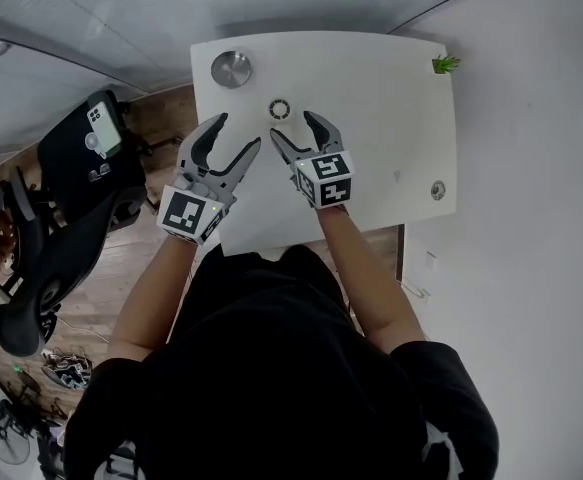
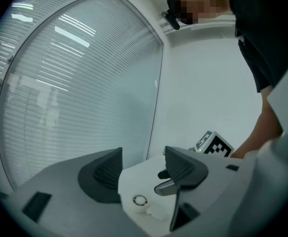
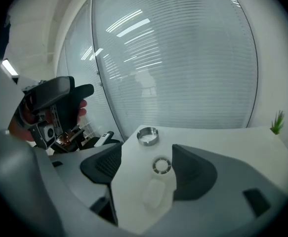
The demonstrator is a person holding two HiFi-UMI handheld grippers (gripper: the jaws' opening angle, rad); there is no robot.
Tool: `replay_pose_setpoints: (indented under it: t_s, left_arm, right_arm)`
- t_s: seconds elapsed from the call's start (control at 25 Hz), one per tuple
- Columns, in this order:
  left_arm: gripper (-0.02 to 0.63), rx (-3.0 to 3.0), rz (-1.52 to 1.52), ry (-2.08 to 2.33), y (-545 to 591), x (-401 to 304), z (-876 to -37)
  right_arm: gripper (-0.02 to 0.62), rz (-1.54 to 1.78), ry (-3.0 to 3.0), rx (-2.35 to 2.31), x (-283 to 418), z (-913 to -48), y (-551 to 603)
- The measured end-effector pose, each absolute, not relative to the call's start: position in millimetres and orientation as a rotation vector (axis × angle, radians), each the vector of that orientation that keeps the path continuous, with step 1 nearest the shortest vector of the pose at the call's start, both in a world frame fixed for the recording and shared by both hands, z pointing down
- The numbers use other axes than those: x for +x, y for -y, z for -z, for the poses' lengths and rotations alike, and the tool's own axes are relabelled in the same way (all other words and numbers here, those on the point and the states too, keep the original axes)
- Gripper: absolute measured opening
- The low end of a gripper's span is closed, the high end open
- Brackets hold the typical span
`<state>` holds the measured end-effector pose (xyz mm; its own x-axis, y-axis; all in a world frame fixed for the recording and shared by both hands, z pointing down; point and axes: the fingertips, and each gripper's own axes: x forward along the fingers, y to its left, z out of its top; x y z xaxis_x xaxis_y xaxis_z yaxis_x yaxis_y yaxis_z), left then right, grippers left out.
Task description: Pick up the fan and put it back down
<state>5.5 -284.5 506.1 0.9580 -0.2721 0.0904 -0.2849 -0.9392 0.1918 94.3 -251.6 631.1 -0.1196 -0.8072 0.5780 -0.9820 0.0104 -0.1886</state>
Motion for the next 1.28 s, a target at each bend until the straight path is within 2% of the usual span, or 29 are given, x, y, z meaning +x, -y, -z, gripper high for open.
replay_pose_setpoints:
  t_s: [0.52,1.28]
  left_arm:
    - [0.261,2.9,-0.168,0.397,297,15,-557]
    - [0.261,2.846,-0.196,0.428,309,15,-585]
  right_arm:
    - [0.328,-0.969,1.753,1.806,101,-717,256]
    - [0.317,-1.091,1.551,1.72,105,-783,257]
